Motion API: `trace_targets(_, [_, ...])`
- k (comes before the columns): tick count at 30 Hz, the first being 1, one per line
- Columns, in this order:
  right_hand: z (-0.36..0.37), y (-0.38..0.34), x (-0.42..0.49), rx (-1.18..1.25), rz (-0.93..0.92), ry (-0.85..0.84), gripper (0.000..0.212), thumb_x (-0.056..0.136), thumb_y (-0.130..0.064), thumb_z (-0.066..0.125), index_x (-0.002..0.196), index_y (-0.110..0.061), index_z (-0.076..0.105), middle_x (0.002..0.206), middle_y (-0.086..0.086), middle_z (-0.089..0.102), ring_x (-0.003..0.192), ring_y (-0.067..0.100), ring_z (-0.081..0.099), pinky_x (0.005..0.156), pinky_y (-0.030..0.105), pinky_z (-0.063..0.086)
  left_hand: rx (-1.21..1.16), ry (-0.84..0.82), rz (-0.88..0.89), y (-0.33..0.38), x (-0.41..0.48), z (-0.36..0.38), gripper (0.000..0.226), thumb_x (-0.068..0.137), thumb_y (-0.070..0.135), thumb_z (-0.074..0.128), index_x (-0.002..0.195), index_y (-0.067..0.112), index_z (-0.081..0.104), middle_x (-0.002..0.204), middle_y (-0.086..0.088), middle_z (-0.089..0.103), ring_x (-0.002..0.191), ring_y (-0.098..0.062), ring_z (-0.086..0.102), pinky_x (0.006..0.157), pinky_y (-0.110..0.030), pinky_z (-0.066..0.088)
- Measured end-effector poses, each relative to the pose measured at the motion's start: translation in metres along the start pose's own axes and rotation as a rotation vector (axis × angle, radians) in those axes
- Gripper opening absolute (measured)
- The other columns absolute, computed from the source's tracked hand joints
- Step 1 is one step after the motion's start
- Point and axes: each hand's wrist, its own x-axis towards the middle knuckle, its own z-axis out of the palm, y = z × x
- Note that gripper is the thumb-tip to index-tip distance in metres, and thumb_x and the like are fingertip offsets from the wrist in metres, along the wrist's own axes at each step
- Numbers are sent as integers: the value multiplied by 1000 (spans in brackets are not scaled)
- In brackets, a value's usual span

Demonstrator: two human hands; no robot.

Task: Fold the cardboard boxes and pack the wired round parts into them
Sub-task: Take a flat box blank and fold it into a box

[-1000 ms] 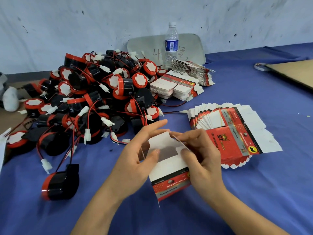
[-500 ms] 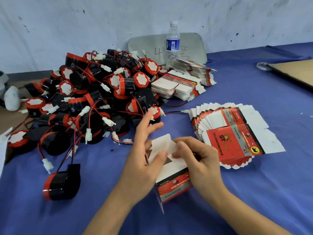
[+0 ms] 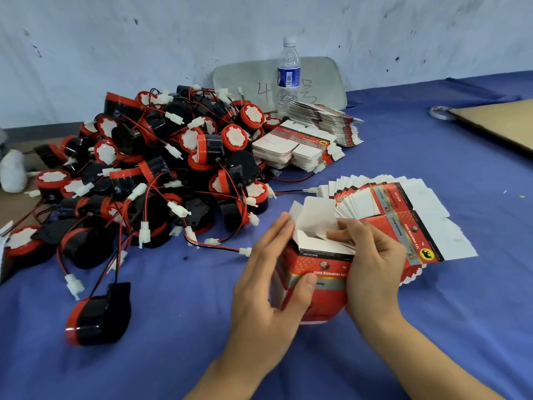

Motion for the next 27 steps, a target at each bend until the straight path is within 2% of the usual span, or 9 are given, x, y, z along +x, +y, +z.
trace_targets(4, [0, -1, 0, -17, 74, -89, 29, 77, -22, 52, 60, -18, 75, 72, 0, 73, 67, 10, 67, 57, 21, 52, -7, 1, 18, 0, 0, -1, 50, 88, 37, 58, 136, 39, 45, 145, 23, 41, 135, -4, 41, 101, -23, 45])
trace_targets(9, [0, -3, -1, -53, 62, -132, 31, 77, -24, 50, 61, -22, 76, 79, -7, 74, 72, 9, 69, 56, 17, 52, 86, 9, 83, 0, 1, -2, 45, 89, 37, 57, 132, 42, 44, 136, 30, 41, 124, -4, 50, 93, -19, 48])
trace_targets(13, [-1, -3, 1, -67, 43, -150, 31, 78, -24, 51, 60, -21, 76, 74, -1, 74, 72, 9, 68, 63, 21, 51, 73, -58, 74, 0, -2, 0, 38, 89, 40, 57, 125, 39, 43, 129, 31, 41, 113, -5, 56, 84, -19, 52])
trace_targets(16, [0, -2, 1, -52, 45, -145, 30, 78, -22, 53, 60, -19, 76, 70, 3, 73, 70, 10, 66, 64, 20, 51, 70, -87, 81, -2, 0, -1, 38, 90, 38, 56, 126, 35, 44, 129, 30, 40, 117, -5, 53, 88, -18, 49])
trace_targets(19, [0, -2, 0, -33, -26, -83, 31, 81, -18, 50, 63, -17, 76, 76, -1, 73, 79, 11, 67, 72, 21, 51, 89, -89, 92, -4, 2, -3, 44, 92, 35, 54, 134, 33, 41, 139, 28, 38, 131, -4, 43, 100, -17, 40])
trace_targets(21, [2, -3, -5, -38, -128, -42, 29, 85, -15, 47, 73, -21, 73, 82, -7, 71, 83, 6, 64, 73, 15, 48, 129, -63, 74, -5, 3, -1, 49, 94, 38, 50, 140, 40, 35, 147, 25, 32, 139, -7, 34, 107, -22, 36])
trace_targets(23, [5, -3, -12, -13, -220, -32, 23, 91, -15, 45, 98, -28, 63, 91, -13, 64, 87, -1, 59, 76, 10, 44, 132, -43, 28, -3, 1, 2, 52, 95, 43, 43, 142, 52, 25, 150, 28, 25, 142, -8, 28, 109, -29, 36])
trace_targets(25, [7, -4, -16, -4, -295, -61, 29, 97, -20, 43, 120, -36, 50, 100, -12, 57, 95, -4, 55, 84, 9, 41, 81, -47, -33, -2, -3, 5, 53, 94, 47, 39, 140, 61, 17, 150, 31, 24, 142, -8, 29, 109, -37, 40])
trace_targets(27, [8, -5, -16, -64, -378, -87, 25, 98, -25, 41, 119, -33, 51, 105, -20, 60, 100, -7, 54, 87, 8, 40, 3, -56, -83, -2, -5, 6, 52, 93, 50, 39, 137, 66, 16, 150, 29, 25, 141, -9, 31, 108, -38, 41])
